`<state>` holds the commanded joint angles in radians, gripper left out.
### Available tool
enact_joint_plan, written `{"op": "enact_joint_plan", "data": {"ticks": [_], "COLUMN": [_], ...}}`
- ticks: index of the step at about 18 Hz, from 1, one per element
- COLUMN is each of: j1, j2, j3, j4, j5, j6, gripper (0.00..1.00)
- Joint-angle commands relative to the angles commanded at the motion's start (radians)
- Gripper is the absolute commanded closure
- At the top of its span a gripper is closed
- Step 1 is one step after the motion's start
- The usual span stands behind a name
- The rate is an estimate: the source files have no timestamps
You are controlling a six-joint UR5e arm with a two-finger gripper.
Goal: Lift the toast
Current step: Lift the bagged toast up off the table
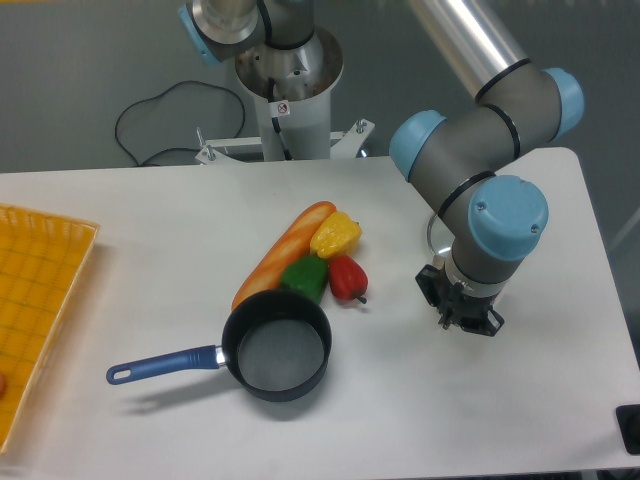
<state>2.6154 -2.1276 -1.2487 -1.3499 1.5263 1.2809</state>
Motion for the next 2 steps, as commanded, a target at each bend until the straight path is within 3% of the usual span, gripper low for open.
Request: {"op": "enact_joint_plan", "data": {"ticks": [2], "j1": [0.002], "j2": [0.0], "j3": [0.002], "j4": [-0.002], "j5": [0.0], "j6": [0.0], "gripper": [0.96]}}
